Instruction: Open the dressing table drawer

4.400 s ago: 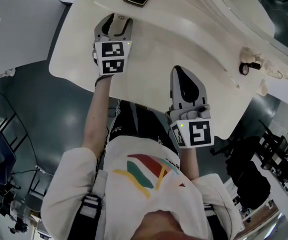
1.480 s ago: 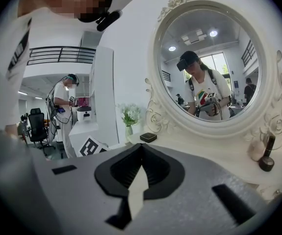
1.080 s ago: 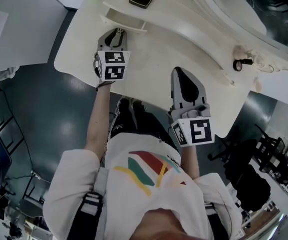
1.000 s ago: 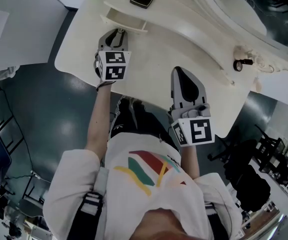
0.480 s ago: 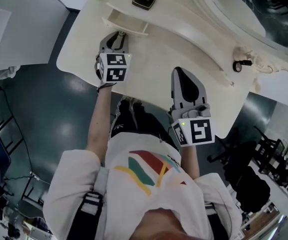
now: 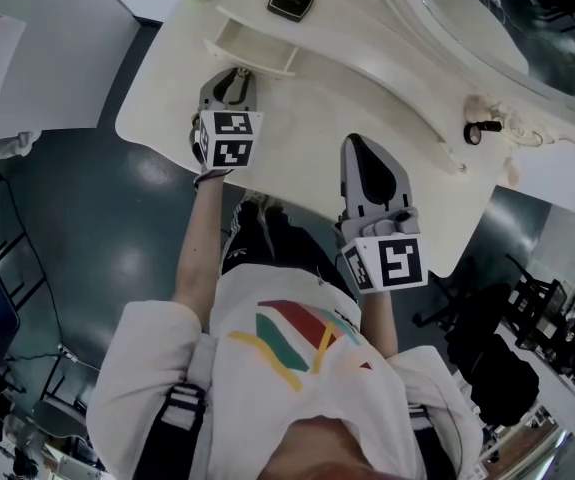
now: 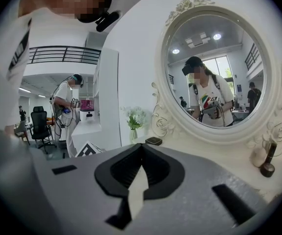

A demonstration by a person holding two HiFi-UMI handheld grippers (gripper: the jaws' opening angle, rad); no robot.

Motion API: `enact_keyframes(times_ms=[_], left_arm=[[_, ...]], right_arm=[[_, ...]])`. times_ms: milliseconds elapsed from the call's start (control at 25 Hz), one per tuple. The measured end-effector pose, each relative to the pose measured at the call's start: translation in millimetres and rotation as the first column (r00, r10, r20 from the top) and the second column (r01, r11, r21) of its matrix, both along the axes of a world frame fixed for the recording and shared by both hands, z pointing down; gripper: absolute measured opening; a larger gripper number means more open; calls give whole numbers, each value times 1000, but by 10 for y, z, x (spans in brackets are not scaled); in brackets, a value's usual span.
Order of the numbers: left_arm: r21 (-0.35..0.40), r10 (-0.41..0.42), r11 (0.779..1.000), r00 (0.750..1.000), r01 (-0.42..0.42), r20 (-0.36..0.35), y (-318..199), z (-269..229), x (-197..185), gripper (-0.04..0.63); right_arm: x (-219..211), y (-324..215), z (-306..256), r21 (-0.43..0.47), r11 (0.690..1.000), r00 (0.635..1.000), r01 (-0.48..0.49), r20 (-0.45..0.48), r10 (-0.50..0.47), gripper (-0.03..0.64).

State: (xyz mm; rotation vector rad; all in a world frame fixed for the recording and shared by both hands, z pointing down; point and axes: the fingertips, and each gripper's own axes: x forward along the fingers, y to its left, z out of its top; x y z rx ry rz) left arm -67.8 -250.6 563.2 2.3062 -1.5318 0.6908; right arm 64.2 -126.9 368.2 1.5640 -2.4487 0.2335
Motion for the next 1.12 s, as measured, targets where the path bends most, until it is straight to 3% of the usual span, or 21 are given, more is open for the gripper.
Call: enact_keyframes(times_ms=[1120], left_arm=[[-8, 1, 1000, 1000, -1, 5, 96, -61, -57, 87]], right_arm=[[-9, 94, -62, 12, 1000, 1000, 15, -1, -15, 0]])
